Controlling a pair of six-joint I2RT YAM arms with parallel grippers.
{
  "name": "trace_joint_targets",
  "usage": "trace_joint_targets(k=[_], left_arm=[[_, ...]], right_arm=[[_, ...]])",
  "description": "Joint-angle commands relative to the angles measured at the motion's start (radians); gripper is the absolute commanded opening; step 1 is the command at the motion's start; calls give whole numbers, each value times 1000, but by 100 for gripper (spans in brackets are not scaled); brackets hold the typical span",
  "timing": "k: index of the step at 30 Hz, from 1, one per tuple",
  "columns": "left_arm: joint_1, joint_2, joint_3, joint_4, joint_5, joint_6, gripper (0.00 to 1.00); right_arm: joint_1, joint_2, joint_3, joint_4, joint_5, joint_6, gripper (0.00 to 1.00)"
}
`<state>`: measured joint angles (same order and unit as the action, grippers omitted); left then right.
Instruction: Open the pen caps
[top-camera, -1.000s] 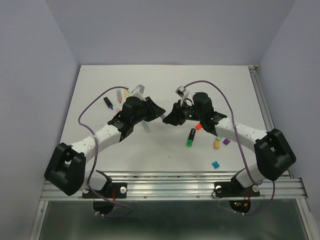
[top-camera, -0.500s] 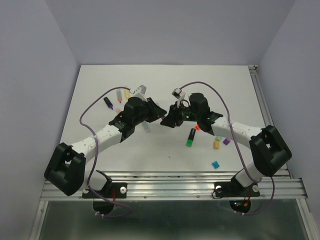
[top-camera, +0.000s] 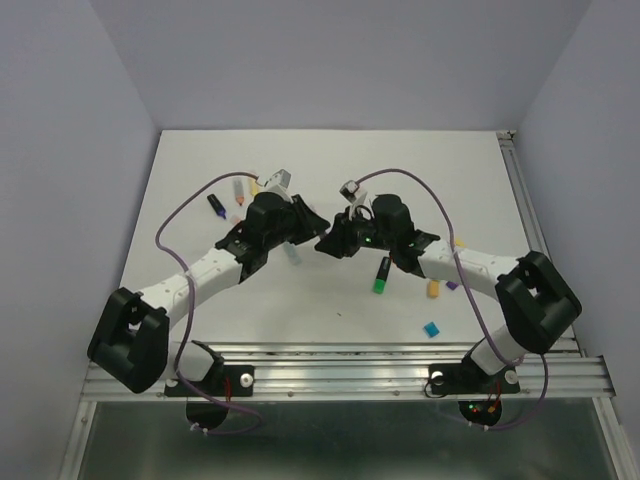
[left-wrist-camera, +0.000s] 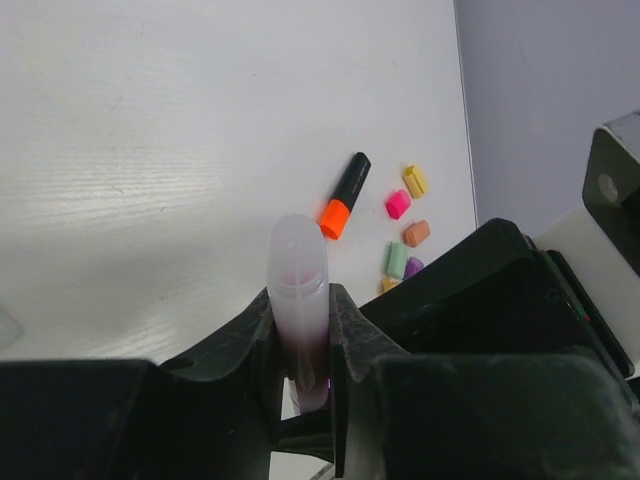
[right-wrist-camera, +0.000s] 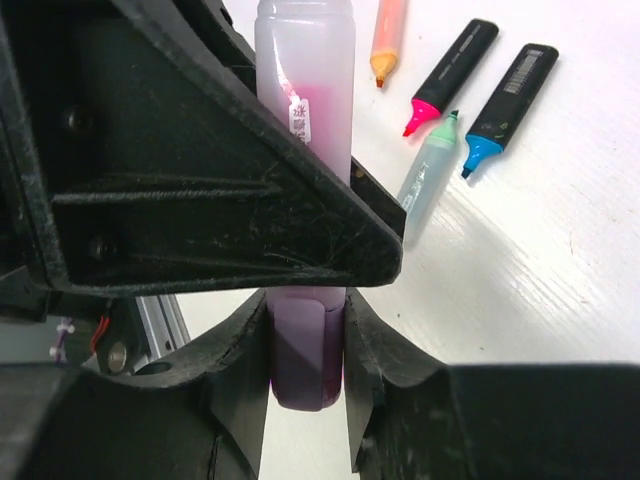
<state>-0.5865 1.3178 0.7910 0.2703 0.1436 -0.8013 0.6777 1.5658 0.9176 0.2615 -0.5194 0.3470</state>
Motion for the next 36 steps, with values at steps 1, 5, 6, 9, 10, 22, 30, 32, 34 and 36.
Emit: trace_joint_targets(k=[1,5,6,9,10,22,30,32,34,36], left_arm=[[169,-17,129,43,-197,106,0],[388,17,209,-22,-165,143,0],[416,12,212,-25,-150,143,0],[473,-5,208,-31,-85,162,0],[475,-9,203,-42,-75,168,0],[447,130,191,-347,16,174,0],[353,263,231,-523,-185,181,8],[346,303,255,-551,-197,192,9],[337,351,272,-577,-207,198,9],[327,373,280,-580,-214,195,9]], right_arm=[[95,-122,-181,80,-56,108,1],[135,-209,-302,85,-73,159,1],[138,-260,-315,56,-58,168,1],[138,-353,-339,-16,10,162,1],[138,-372,-335,-37,39,158,1],[-65,-331,-167,-450,613,254,1],[-197,-310,-168,-637,867,248,8],[-208,-296,-168,-653,883,242,9],[-222,-280,-181,-640,865,227,11],[-234,-261,-186,-628,851,225,11]])
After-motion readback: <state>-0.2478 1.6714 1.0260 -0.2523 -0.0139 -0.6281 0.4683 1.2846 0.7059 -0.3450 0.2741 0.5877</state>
